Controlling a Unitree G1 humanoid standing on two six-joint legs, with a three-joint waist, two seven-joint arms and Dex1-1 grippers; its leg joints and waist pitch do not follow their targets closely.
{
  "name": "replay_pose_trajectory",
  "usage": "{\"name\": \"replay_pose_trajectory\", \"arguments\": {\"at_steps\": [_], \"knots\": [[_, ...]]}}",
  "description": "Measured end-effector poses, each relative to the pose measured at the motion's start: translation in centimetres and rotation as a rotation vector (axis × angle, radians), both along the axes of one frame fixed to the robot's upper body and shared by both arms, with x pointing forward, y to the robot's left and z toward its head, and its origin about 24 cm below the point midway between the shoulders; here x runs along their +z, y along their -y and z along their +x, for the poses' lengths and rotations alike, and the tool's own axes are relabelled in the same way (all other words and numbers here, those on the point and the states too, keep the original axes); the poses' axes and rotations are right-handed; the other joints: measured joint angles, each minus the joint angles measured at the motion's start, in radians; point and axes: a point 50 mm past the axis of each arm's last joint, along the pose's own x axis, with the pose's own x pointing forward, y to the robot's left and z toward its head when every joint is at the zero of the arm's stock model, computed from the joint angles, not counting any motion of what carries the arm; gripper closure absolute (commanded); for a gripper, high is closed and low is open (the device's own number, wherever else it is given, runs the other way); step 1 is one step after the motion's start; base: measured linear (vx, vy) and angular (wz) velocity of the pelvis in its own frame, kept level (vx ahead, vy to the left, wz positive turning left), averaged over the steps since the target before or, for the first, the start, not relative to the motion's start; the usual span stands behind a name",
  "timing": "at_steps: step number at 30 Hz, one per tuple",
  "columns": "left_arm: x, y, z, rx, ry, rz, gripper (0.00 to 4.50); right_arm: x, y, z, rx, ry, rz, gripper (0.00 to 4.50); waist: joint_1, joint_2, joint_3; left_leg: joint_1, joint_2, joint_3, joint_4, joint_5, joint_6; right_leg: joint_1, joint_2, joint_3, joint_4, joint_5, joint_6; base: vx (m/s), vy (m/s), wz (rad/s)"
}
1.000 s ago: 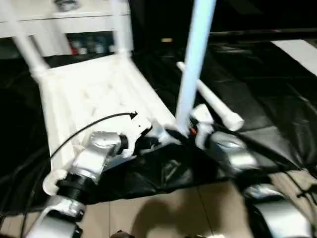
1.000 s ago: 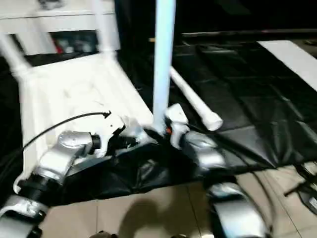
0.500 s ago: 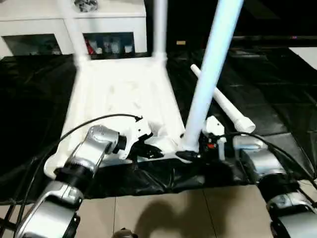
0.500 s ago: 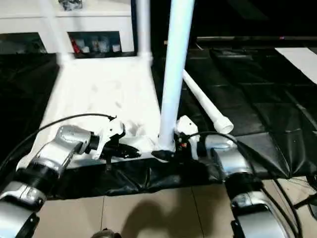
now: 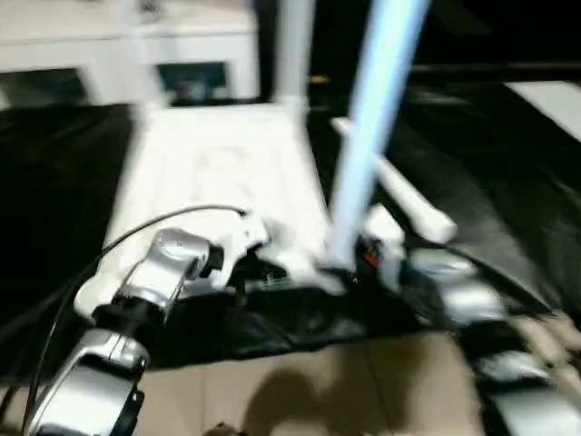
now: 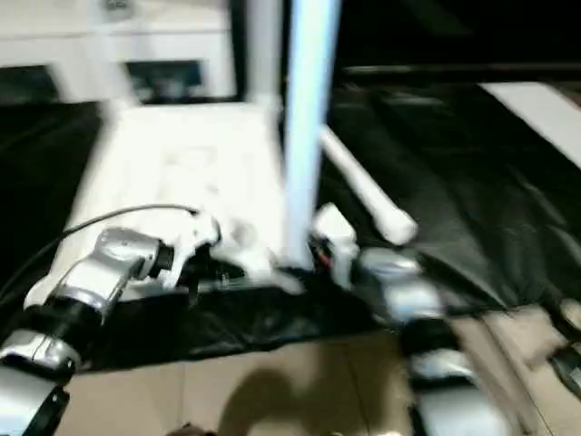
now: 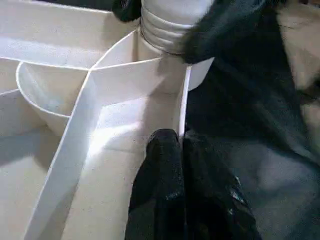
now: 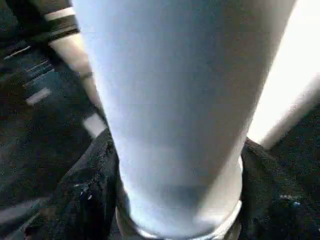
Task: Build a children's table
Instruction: Rotate leg to tighten
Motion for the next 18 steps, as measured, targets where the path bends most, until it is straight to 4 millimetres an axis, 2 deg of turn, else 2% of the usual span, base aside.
{"name": "replay_pose_trajectory", "arguments": {"at_steps": [2,6,11,12,14,18], "knots": [[-0.1,0.4,0.0,0.070,0.019,-0.016,4.50,0.0,-0.9,0.8,-0.127,0.001,0.009,1.77,-0.020,-0.002,0.001,0.001,0.000,-0.001,-0.001,0.000,0.000,-0.001,0.000,-0.002,-0.002,0.000,0.000,-0.019,0.003,-0.09],[-0.2,0.7,-0.5,0.187,0.048,-0.025,4.50,0.1,-2.6,1.7,-0.274,0.008,0.015,1.77,-0.033,-0.005,0.002,0.001,0.000,-0.001,-0.004,-0.001,-0.001,-0.004,0.000,-0.002,0.000,0.001,-0.001,0.000,0.000,0.00],[0.0,1.0,-0.9,0.234,0.052,-0.034,4.50,0.2,-3.2,1.9,-0.297,0.029,0.012,1.77,-0.026,-0.008,0.001,0.001,0.001,0.000,-0.007,-0.003,-0.004,-0.005,0.001,-0.002,-0.001,0.003,-0.006,0.000,0.000,0.00],[0.0,1.1,-0.9,0.234,0.053,-0.035,4.50,0.2,-3.2,2.0,-0.298,0.030,0.016,1.43,-0.025,-0.008,0.001,0.001,0.001,0.000,-0.007,-0.003,-0.004,-0.005,0.001,-0.002,-0.001,0.003,-0.005,0.000,0.000,0.00],[0.0,1.1,-0.9,0.235,0.055,-0.033,4.50,0.2,-3.2,2.0,-0.299,0.028,0.022,1.08,-0.025,-0.008,0.001,0.001,0.001,0.000,-0.007,-0.004,-0.004,-0.005,0.001,-0.002,-0.001,0.003,-0.006,0.000,0.000,0.00],[0.1,1.6,-1.0,0.219,0.064,-0.034,4.50,0.4,-3.0,2.2,-0.296,0.034,0.022,0.98,-0.014,-0.008,0.001,0.003,0.001,0.001,-0.007,-0.004,-0.004,-0.005,0.001,-0.002,-0.001,0.003,-0.006,0.000,0.000,0.00]]}}
